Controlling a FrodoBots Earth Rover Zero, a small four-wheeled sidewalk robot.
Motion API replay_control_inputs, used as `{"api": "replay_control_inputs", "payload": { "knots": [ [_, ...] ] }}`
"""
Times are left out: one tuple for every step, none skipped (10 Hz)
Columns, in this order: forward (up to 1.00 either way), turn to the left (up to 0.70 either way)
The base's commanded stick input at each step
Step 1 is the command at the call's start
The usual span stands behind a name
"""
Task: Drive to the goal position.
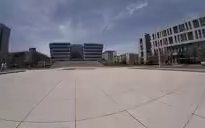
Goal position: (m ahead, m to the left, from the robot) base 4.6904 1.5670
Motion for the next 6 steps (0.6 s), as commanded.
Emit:
{"api": "replay_control_inputs", "payload": {
  "knots": [
    [0.7,0.22],
    [0.7,0.29],
    [0.7,0.17],
    [0.7,0.06],
    [0.7,0.0],
    [0.7,0.0]
  ]
}}
